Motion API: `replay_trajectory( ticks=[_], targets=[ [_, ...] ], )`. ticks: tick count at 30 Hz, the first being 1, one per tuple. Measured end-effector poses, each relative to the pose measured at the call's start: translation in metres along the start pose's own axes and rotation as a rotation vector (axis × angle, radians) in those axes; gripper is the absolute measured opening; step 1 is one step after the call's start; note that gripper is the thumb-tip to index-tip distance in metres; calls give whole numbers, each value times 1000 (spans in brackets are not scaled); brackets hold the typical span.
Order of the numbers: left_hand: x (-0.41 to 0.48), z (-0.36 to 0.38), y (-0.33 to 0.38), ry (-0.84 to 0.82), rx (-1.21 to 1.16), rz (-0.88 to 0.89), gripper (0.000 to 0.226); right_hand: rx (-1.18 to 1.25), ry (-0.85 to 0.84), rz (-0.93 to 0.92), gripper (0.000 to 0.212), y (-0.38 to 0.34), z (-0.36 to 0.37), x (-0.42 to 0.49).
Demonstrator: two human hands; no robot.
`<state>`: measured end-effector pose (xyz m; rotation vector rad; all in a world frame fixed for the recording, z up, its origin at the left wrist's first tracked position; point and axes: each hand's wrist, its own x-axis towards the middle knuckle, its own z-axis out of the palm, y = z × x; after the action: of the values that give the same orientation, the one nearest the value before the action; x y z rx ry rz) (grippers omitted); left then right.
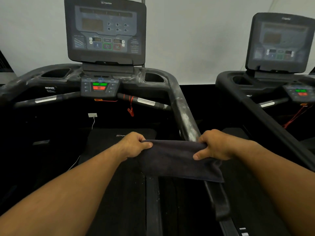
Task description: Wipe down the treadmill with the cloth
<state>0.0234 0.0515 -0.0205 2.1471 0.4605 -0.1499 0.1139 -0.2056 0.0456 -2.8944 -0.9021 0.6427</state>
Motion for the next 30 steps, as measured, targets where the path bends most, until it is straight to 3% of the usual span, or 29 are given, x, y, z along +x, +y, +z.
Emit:
replay_trajectory(
  ticks=[5,8,12,16,20,24,30],
  targets=[
    [-5,-16,-13,168,-257,-89,26,-7,-104,81,24,15,-8,-8],
    [-8,-19,-10,250,-385,-120,33,103,14,73,29,10,-14,-9],
    [-8,-12,14,106,-542,-52,22,502,229,55,27,-33,-25,6],
    [-12,-3,43,151,-557,177,23,964,190,90,9,-70,-24,19],
    [-26,-6,52,178,-210,404,6,1139,132,110,17,-84,-20,29],
    [-45,-14,55,194,3,490,22,1301,14,137,19,-93,-25,30],
    [-55,-19,52,252,545,582,65,1346,-79,121,41,-105,-38,24]
  ],
)
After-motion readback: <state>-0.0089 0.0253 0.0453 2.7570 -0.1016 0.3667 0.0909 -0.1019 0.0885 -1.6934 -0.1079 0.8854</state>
